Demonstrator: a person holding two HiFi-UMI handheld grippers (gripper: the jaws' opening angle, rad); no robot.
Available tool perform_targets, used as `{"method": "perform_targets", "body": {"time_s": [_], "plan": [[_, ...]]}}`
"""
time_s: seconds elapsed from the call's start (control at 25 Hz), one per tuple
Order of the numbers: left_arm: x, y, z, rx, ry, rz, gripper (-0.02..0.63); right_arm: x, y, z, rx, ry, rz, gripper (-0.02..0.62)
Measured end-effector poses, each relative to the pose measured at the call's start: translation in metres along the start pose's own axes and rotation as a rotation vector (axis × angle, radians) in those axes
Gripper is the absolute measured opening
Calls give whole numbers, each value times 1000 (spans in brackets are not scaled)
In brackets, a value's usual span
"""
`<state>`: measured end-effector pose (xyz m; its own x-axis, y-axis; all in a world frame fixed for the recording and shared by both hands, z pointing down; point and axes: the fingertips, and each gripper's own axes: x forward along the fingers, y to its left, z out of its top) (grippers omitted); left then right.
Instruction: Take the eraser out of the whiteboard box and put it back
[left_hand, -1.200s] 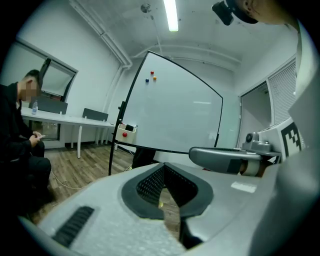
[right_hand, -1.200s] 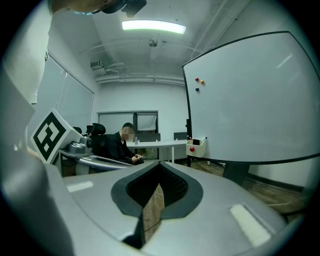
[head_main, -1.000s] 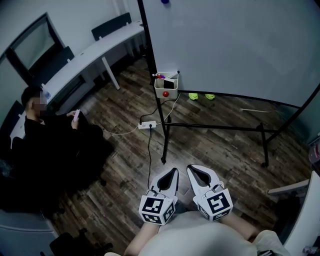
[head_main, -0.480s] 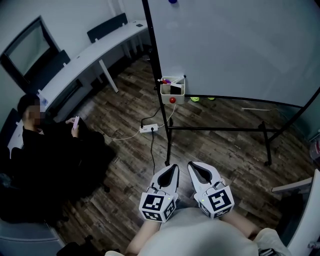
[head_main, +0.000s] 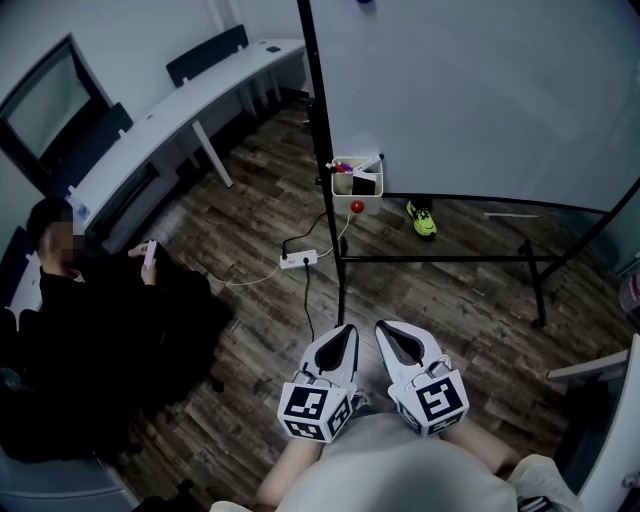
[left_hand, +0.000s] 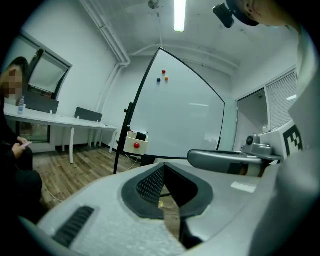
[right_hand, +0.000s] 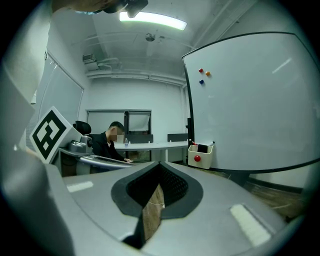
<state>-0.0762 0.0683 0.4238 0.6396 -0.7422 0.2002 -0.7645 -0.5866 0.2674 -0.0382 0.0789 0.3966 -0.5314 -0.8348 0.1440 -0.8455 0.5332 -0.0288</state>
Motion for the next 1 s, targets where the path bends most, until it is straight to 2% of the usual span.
{"method": "perform_targets", "body": {"time_s": [0.4, 0.76, 1.0], "plan": [[3, 28, 6, 5, 1, 5, 0, 20, 0, -2, 7, 15, -24, 4], [18, 35, 10, 5, 9, 7, 0, 27, -21, 9, 11, 5, -57, 3], [37, 45, 21, 9, -1, 18, 0, 46, -38, 10, 8, 6, -45, 3]]}}
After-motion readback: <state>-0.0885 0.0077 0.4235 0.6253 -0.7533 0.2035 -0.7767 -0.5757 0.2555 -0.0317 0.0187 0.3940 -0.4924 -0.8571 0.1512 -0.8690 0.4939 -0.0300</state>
